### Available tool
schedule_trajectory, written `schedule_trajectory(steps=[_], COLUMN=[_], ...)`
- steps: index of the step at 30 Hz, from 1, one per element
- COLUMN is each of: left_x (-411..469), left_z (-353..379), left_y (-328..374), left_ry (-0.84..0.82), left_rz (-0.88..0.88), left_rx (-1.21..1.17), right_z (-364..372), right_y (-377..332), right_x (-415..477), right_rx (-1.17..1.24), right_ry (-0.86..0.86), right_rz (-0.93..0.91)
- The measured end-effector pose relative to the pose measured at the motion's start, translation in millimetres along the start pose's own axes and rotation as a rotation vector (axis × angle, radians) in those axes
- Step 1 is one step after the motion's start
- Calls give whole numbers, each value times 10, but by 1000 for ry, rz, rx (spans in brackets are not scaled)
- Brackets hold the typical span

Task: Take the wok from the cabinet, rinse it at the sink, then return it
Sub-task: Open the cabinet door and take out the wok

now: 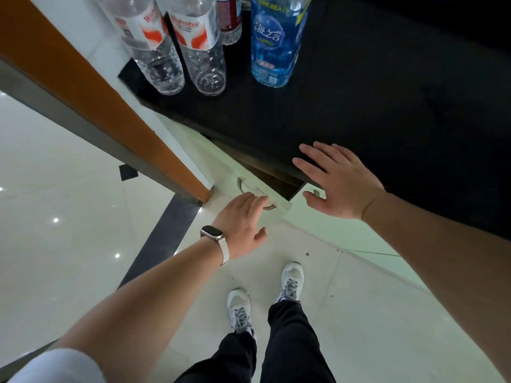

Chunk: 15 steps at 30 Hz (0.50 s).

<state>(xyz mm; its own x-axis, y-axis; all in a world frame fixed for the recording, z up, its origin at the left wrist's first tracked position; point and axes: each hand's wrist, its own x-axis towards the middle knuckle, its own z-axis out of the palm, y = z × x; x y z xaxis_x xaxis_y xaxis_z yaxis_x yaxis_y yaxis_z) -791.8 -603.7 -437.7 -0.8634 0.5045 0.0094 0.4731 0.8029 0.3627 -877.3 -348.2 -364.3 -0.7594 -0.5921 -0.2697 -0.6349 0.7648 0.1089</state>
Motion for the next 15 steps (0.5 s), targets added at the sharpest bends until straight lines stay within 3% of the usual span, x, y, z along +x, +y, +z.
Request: schedule_trajectory(steps=[8,15], left_x=[-32,-32], left_z=[-73,-100], left_y=[-22,184], left_ry=[-86,-64], left_rz=[57,-133], left_rx=[159,231], right_z=[21,4], right_y=[-7,-10], right_x=[-4,-9], right_rx=[-19,-14], right_ry=[16,33], right_rz=[14,15])
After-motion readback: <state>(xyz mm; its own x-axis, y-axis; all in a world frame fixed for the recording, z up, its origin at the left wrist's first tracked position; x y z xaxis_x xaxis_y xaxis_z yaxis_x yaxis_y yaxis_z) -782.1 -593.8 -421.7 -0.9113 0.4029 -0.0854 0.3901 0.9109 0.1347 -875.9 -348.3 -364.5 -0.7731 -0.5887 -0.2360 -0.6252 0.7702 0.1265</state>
